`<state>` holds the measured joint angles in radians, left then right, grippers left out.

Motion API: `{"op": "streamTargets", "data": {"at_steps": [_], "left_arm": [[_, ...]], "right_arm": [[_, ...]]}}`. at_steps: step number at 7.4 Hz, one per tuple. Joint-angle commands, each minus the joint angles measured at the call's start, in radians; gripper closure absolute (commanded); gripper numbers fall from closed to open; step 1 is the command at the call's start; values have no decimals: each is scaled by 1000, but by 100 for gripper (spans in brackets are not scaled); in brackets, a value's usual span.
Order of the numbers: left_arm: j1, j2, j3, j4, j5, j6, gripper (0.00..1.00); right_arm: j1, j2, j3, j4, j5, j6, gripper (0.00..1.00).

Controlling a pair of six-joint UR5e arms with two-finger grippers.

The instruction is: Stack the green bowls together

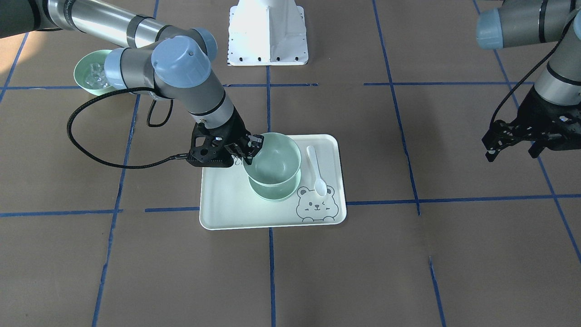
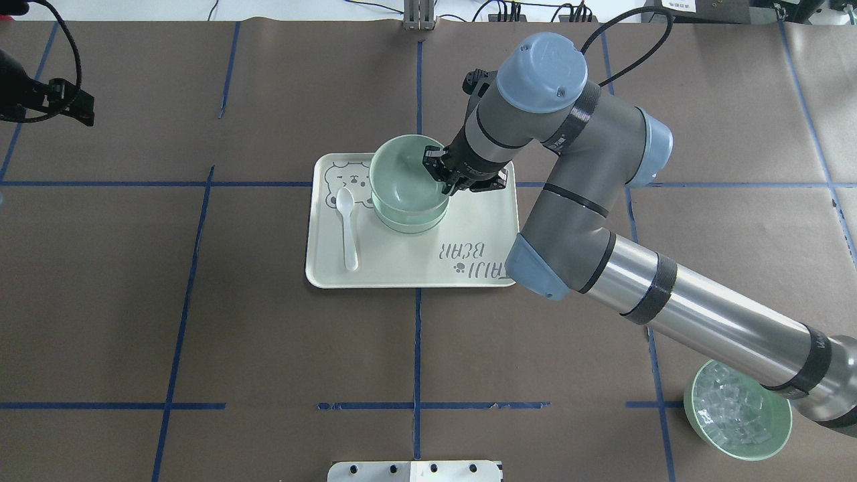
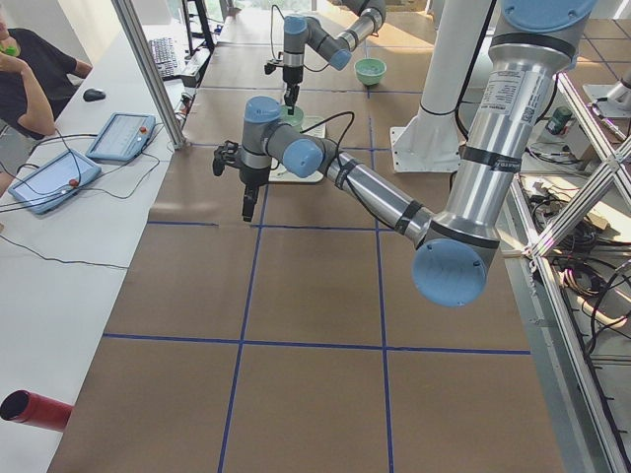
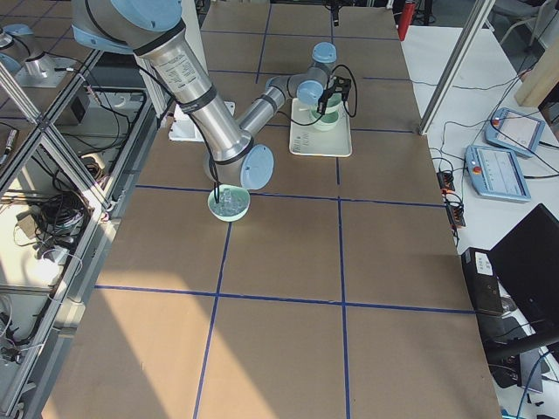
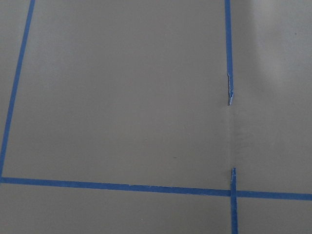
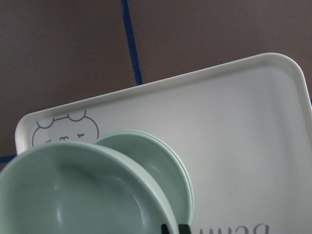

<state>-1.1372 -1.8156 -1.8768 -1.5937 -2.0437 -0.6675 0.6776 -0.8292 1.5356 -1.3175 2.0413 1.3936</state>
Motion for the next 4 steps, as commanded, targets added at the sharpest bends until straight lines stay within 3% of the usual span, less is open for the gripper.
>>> {"op": "streamTargets", "data": {"at_steps": [1, 4], "left_arm": [[-13, 12, 2, -2, -1, 22, 0], [-61, 54, 2, -3, -1, 95, 0]], "right_arm": [[-1, 1, 0, 3, -7, 2, 1], [17, -7, 14, 0, 3, -4, 0]]}}
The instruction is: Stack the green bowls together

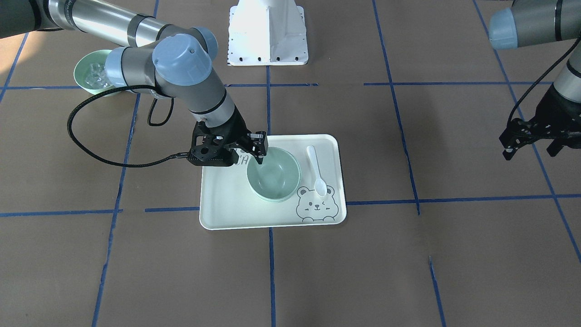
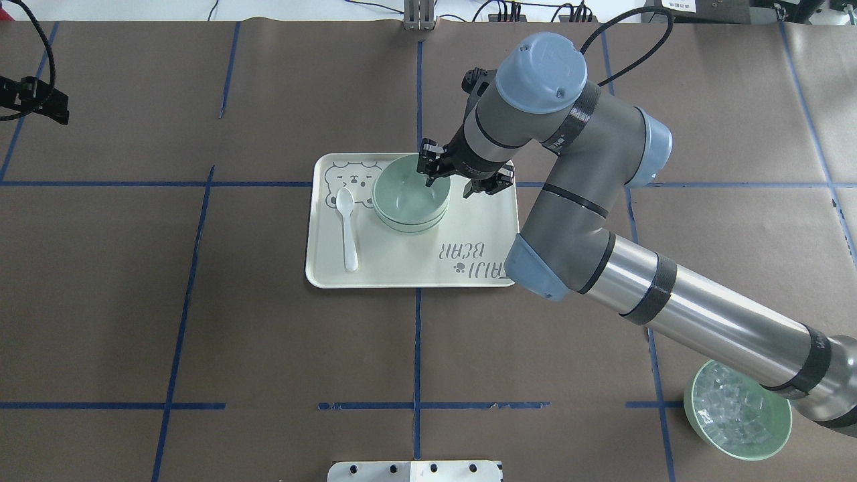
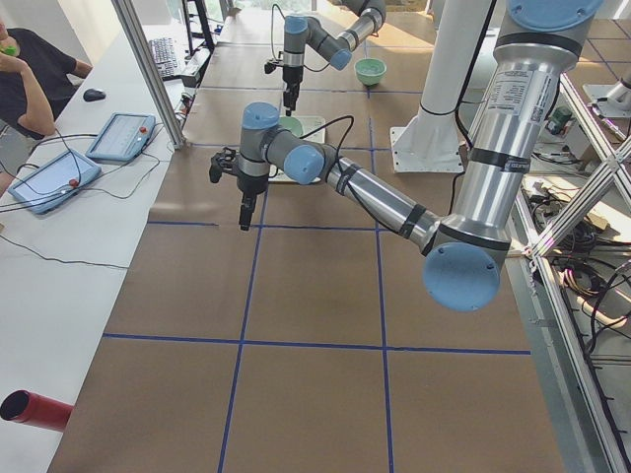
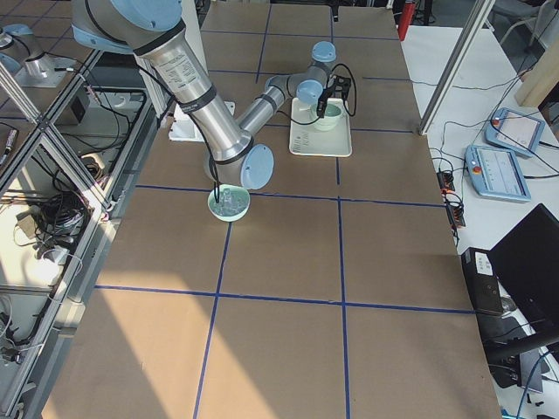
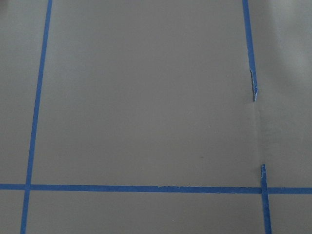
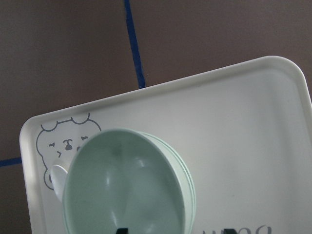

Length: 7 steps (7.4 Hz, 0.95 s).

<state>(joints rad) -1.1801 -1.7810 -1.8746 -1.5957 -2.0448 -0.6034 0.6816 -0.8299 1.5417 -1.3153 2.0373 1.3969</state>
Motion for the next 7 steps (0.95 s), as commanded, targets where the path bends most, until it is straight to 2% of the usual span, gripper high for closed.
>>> {"op": "streamTargets", "data": {"at_steps": [1, 2, 4, 5, 6, 7], "left_arm": [[-22, 50, 0, -26, -2, 45, 0], [-36, 96, 11, -87, -27, 71, 0], [-142, 143, 46, -86, -165, 243, 0], [-162, 169, 66, -83, -169, 326, 0], [-212, 170, 98, -52, -182, 396, 0], [-239, 172, 123, -2, -222, 501, 0]], "right_arm": [[57, -55, 52, -24, 24, -24, 0], [103, -140, 139, -59, 27, -104, 0], [166, -327, 341, -218, 29, -397, 0], [244, -406, 392, -266, 62, -555, 0], [359, -495, 393, -266, 187, -719, 0], [474, -577, 388, -269, 267, -886, 0]]}}
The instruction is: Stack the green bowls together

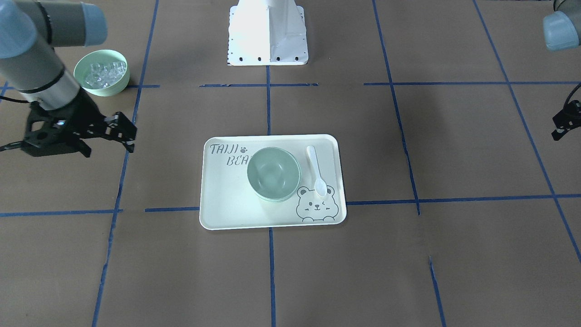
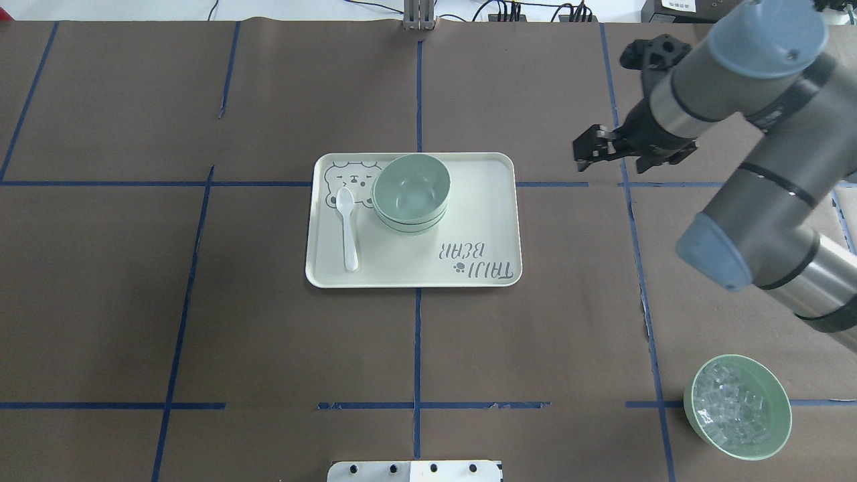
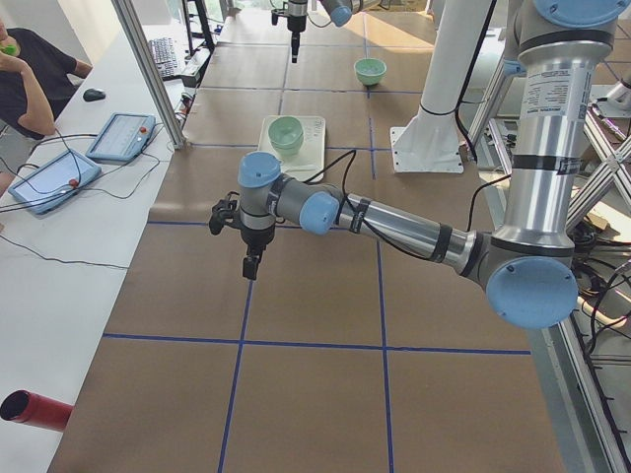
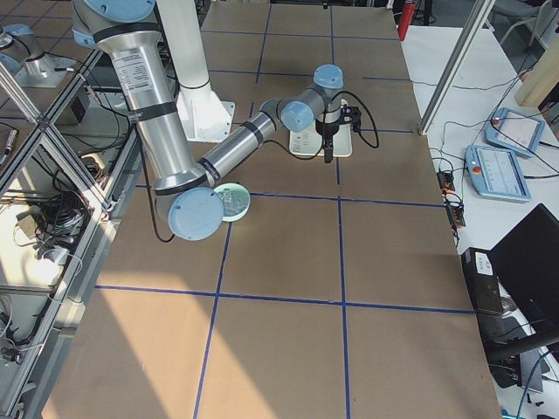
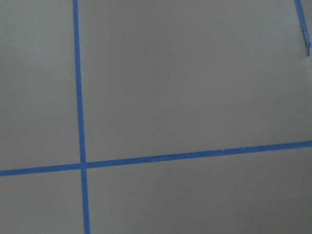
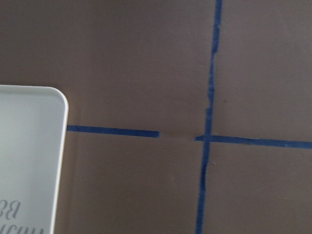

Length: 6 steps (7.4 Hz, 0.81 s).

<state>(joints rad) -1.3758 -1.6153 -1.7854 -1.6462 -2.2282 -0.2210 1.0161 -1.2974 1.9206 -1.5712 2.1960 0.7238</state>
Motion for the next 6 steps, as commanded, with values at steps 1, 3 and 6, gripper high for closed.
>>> {"op": "streamTargets", "data": {"at_steps": [1, 3, 6], "left_arm": [[-89, 12, 61, 83, -68, 206, 0], [-170, 23, 108, 138, -77, 276, 0], [-184, 75, 159, 117, -149, 295, 0]], "right_arm": [[241, -190, -6, -13, 157, -374, 0], [411, -296, -148, -6, 243, -714, 0], [575, -293, -339, -3, 242, -949, 0]]}}
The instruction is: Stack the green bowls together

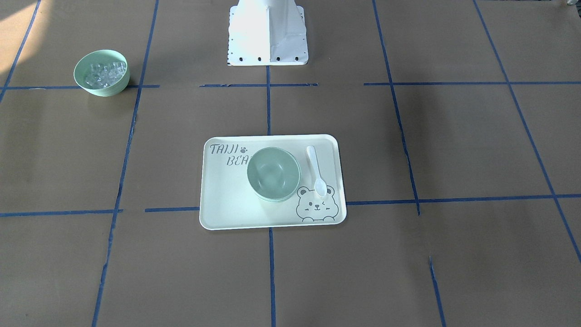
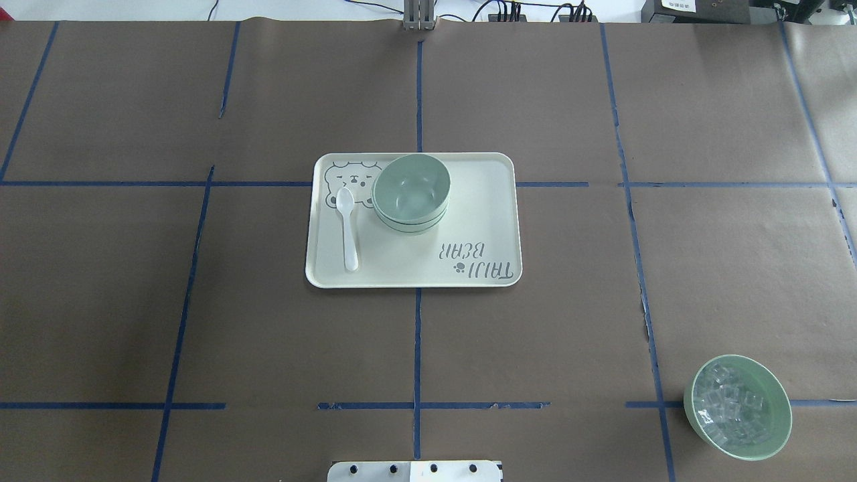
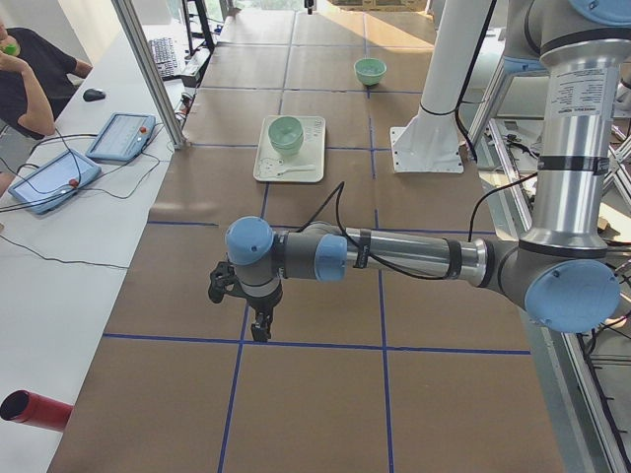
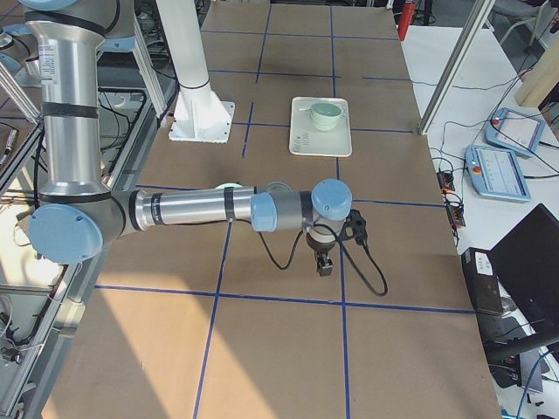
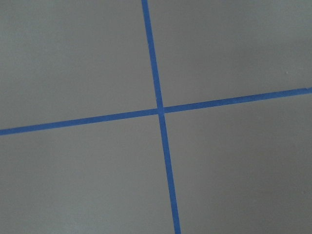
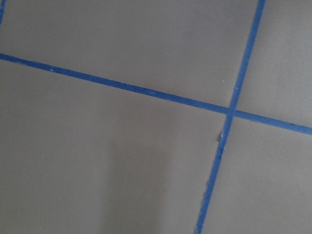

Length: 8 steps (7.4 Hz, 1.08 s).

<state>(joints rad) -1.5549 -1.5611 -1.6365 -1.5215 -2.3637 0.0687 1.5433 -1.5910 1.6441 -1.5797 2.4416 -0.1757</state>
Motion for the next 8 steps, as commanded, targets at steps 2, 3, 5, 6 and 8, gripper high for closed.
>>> {"op": "streamTargets", "data": {"at_steps": [2, 3, 5, 6, 8], "left_arm": [[-4, 29, 12, -9, -12, 5, 0], [-4, 29, 13, -9, -12, 5, 0], [-2, 29, 14, -9, -11, 5, 0], [-2, 29, 14, -9, -11, 3, 0], [-2, 29, 12, -9, -11, 3, 0]], "right_arm": [[87, -15, -111, 18, -6, -63, 0], [98, -23, -109, 24, -3, -47, 0], [98, -32, -110, 24, -3, -47, 0], [98, -30, -107, 26, -3, -47, 0], [98, -30, -104, 26, -3, -47, 0]]}}
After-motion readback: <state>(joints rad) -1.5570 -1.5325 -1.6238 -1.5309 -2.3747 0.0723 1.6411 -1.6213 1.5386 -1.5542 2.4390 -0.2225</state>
